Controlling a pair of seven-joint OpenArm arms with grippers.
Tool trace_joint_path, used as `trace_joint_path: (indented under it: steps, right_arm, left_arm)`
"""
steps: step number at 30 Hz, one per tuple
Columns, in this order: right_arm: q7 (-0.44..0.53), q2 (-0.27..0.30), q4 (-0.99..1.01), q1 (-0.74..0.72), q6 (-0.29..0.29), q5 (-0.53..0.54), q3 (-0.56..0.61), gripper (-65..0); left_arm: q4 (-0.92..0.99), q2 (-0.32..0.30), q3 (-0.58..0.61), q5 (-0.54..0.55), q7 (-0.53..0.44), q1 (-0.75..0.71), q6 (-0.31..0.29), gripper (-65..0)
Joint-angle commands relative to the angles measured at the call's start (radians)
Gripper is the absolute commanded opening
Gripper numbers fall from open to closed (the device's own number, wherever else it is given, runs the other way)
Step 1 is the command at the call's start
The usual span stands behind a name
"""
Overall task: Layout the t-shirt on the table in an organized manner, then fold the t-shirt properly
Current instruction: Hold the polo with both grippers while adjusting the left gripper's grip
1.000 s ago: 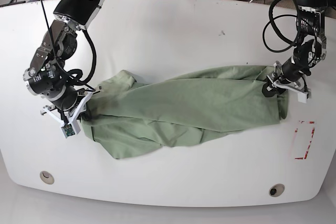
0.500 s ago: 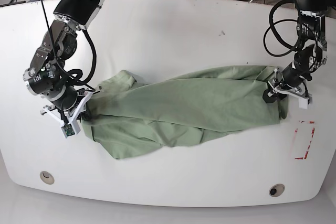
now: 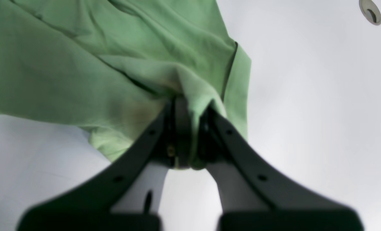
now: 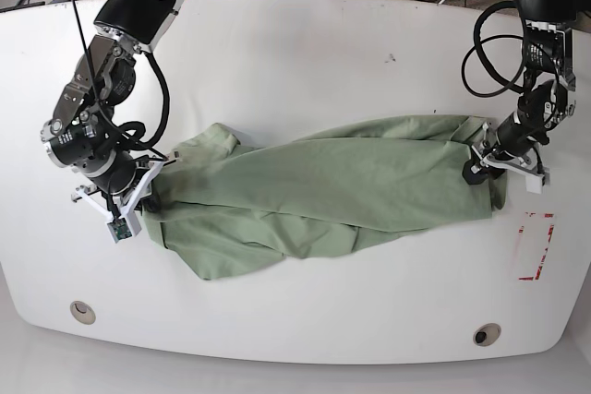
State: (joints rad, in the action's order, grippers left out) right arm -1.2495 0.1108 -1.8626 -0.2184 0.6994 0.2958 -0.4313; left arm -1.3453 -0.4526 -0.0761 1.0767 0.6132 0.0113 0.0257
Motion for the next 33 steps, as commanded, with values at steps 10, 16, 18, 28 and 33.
trace_joint_path:
  steps: [10,16,18,28,33]
  right_arm:
    - [0.026,0.010,-0.015,-0.023,-0.001,0.015,-0.004,-65.0]
    - [0.026,0.010,-0.015,-0.023,-0.001,0.015,-0.004,-65.0]
    - [0.026,0.010,-0.015,-0.023,-0.001,0.015,-0.004,-65.0]
    - [0.026,0.010,-0.015,-0.023,-0.001,0.018,-0.004,-65.0]
    - [0.026,0.010,-0.015,-0.023,-0.001,0.018,-0.004,-65.0]
  left_arm:
    - [-0.013,-0.019,-0.008,0.010,-0.014,-0.004,-0.010,-39.2]
    - [-0.004,-0.019,-0.008,0.009,-0.014,-0.006,-0.008,-39.2]
    - [0.011,-0.019,-0.006,0.009,-0.014,-0.004,-0.007,-39.2]
    - [0.074,-0.019,0.048,0.010,-0.014,0.036,0.058,-39.2]
    - [0.056,-0.019,0.048,0.012,-0.014,0.037,0.055,-39.2]
